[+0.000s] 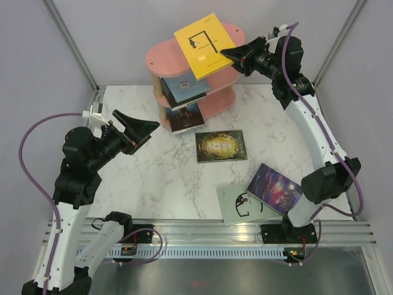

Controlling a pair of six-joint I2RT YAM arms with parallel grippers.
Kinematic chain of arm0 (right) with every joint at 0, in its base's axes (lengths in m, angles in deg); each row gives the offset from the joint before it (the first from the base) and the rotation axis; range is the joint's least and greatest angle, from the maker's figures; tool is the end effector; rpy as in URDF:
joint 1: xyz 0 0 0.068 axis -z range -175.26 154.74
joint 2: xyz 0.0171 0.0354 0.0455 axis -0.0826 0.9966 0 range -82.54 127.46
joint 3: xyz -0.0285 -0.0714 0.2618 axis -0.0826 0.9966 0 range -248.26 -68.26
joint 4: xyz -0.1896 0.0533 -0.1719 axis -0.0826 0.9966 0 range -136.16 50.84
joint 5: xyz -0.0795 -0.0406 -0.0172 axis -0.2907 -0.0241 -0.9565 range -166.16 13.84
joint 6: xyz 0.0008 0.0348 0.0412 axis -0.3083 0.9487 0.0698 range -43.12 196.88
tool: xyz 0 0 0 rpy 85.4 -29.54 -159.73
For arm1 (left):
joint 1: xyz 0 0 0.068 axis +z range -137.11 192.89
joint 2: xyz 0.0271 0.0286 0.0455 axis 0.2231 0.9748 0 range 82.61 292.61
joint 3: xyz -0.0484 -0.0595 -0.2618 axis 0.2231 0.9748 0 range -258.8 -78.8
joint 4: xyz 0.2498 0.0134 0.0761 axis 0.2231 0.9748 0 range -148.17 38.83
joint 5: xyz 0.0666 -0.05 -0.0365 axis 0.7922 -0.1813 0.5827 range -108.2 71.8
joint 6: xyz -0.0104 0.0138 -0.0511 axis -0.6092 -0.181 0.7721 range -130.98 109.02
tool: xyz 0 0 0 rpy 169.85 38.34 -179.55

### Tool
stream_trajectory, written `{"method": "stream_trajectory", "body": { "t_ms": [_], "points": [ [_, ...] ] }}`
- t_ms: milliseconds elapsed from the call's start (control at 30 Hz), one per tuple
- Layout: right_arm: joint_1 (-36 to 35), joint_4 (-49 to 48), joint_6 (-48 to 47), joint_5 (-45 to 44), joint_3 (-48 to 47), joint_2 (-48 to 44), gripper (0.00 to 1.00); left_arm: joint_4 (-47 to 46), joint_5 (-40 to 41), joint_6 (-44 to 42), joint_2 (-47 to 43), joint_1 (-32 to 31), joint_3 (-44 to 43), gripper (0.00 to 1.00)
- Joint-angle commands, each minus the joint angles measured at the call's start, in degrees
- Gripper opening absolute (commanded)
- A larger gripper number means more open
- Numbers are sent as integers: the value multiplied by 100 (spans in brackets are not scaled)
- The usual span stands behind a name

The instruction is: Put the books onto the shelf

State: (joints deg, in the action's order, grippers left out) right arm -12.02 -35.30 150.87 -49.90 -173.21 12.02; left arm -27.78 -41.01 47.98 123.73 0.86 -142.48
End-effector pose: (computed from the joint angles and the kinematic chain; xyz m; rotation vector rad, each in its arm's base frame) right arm 0.3564 0.1238 0.4791 0.4903 1.7563 1.5451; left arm 0.1245 -0.0406 0.4219 -0.4351 1.8137 -1.2315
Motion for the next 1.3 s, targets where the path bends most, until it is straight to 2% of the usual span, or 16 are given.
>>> {"method": "stream_trajectory", "body": {
  "t_ms": [0, 200, 400, 600, 633, 667, 733, 767, 833, 867, 1100, 1167, 1267],
  "points": [
    [373, -584, 185, 230, -895, 420, 0, -7, 48, -490, 167, 8, -346, 100],
    [804, -619, 580, 414, -2037, 1615, 0, -42, 66, -605, 387, 25, -443, 100],
    [1007, -637, 1318, 1073, -3391, 3058, 0, -51, 48, -710, 493, 104, -487, 100],
    [1060, -822, 1645, 1724, -3253, 3393, 2, -51, -30, -763, 546, 254, -540, 100],
    [1069, -830, 1618, 1777, -3138, 3358, 7, -42, -48, -772, 589, 263, -549, 100],
    [1086, -848, 1592, 1795, -2894, 3280, 27, -51, -92, -772, 616, 280, -549, 100],
    [1139, -848, 1486, 1795, -2647, 3209, 43, -42, -101, -763, 660, 298, -523, 100],
    [1191, -848, 1460, 1803, -2610, 3200, 54, -42, -127, -737, 686, 298, -505, 100],
    [1244, -857, 1434, 1865, -2522, 3182, 60, -51, -154, -693, 713, 307, -461, 100],
    [1271, -857, 1433, 1874, -2374, 3113, 67, -51, -180, -667, 739, 315, -470, 100],
    [1640, -857, 1372, 2137, -1977, 2962, 83, -68, -171, -517, 801, 324, -294, 100],
    [1640, -839, 1381, 2339, -1907, 3006, 98, -104, -171, -456, 801, 316, -224, 100],
    [1649, -787, 1293, 2559, -1828, 3033, 98, -148, -163, -377, 809, 324, -154, 100]
  ]
}}
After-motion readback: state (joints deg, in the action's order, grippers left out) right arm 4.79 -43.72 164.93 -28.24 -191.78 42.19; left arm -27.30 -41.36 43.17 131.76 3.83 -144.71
